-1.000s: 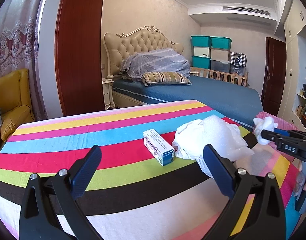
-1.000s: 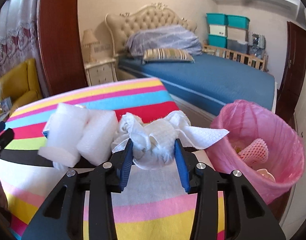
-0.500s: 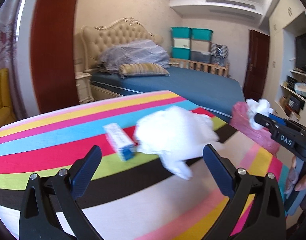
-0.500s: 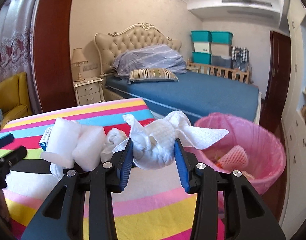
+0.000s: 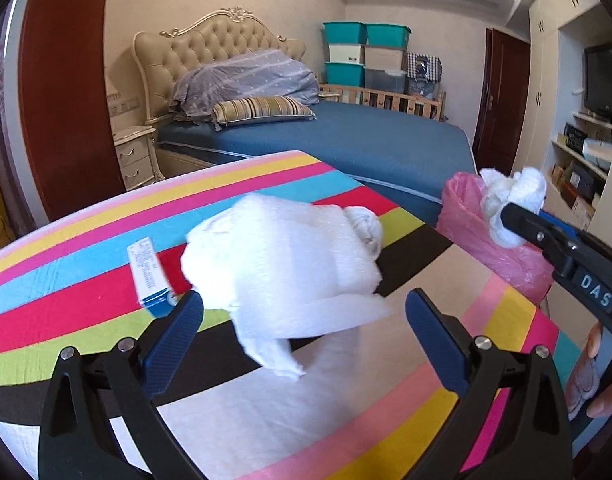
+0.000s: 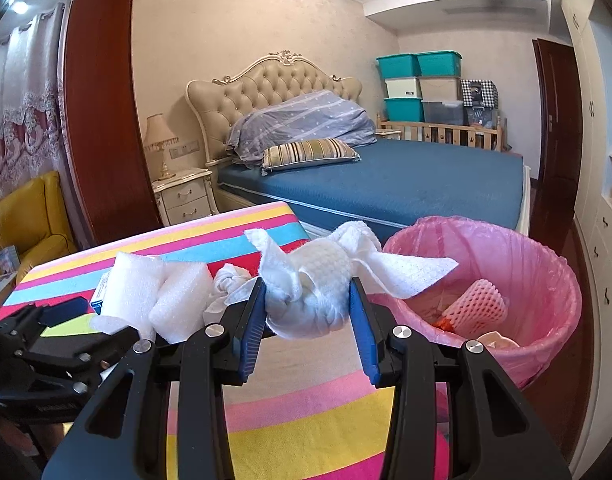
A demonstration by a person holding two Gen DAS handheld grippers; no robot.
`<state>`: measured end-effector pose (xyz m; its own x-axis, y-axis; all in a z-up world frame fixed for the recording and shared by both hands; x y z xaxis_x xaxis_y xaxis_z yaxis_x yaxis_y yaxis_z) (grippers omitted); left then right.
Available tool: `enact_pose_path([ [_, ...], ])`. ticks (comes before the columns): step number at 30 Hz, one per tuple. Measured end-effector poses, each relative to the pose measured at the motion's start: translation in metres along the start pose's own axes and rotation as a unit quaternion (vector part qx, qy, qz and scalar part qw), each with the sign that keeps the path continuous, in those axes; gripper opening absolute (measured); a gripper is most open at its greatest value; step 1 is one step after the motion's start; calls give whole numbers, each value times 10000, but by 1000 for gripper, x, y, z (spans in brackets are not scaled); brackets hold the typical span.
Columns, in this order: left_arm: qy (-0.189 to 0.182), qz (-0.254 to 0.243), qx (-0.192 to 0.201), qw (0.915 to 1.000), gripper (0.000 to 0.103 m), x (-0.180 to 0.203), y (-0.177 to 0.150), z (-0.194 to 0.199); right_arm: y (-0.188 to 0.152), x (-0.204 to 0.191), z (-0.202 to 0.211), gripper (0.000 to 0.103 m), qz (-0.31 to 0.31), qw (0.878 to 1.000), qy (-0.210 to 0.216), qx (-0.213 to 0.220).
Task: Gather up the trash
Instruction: 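Grasp the crumpled white tissue with the right tool while the left tool grasps a white foam sleeve, then carry the foam sleeve with the left tool to the bin while the right tool carries the tissue there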
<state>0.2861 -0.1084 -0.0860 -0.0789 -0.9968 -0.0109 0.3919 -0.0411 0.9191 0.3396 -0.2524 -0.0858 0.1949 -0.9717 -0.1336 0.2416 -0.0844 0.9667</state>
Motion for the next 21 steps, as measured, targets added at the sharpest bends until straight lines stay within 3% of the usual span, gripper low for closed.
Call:
enact_pose_path([
  [4, 142, -66, -167, 9997, 95, 4, -1, -10, -1, 0, 0, 40, 20, 10000, 8, 13],
  [6, 109, 41, -236, 9997, 73, 0, -3, -12, -1, -1, -1, 40, 47, 10000, 8, 5],
  [14, 186, 682, 614, 9956, 66, -31, 5, 30, -4, -5, -4, 40, 174, 9998, -3, -54],
  [21, 324, 681, 814, 9938, 66, -31, 11, 43, -7, -10, -5, 40, 297, 9995, -11, -63],
])
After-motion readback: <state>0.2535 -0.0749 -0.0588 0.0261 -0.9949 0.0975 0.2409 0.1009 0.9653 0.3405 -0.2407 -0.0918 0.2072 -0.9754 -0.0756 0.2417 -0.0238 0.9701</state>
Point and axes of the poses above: each gripper's, at about its wrist camera, not at the fingertips, and z roughly against the way its jaws point, x to its right, y to its top, the point moved 6 cm from there along -z, roughly the way its jaws point, and after that the axes turned 11 degrees about x, right-handed, at the moved point
